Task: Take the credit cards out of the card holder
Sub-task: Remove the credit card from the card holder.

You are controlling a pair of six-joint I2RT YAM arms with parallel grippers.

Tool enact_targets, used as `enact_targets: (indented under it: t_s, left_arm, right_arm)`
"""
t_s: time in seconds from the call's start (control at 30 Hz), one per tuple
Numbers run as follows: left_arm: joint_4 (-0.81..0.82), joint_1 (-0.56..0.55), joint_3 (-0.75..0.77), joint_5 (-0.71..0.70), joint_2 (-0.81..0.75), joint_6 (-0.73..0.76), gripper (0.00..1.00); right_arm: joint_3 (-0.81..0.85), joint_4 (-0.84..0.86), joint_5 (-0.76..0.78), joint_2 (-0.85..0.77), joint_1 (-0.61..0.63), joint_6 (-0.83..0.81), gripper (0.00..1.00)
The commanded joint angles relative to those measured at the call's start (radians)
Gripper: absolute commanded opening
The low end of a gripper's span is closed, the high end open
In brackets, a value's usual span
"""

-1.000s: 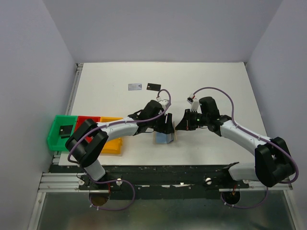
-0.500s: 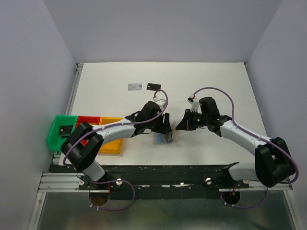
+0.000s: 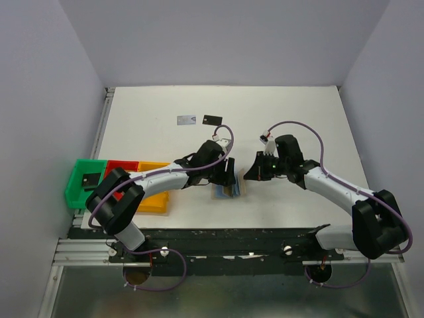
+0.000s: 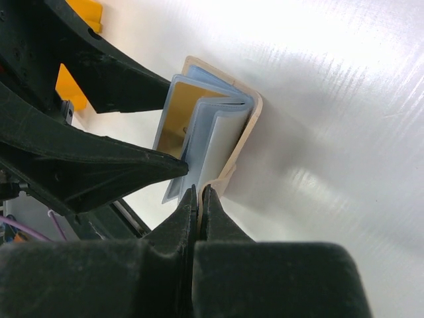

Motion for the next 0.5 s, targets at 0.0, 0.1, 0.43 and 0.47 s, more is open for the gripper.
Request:
enact_targets:
  t_s: [0.0,0.1,0.43,0.47]
  left_arm:
    - [-0.059,-0.028,0.059,-0.030,0.038,0.044,0.70]
    - [-0.074,-0.040,0.085,-0.036,0.051,0.061,0.70]
    - [-0.114,-0.066,0.136,-0.041,0.085,0.089,0.71]
    - [-0.116,-0.065,0.136,-0.044,0.087,0.089,0.70]
  right_arm:
    - [-0.026,-0.021,0.042,-0.015,-0.002,-0.005,0.00]
    - [-0.027,-0.019,0.048,-0.017,-0.002,-0.004,0.00]
    - [-0.053,-0.036,0.122,-0.032,-0.002,0.013,0.00]
    - [-0.053,-0.035,0.122,-0.033,-0.002,0.012,0.00]
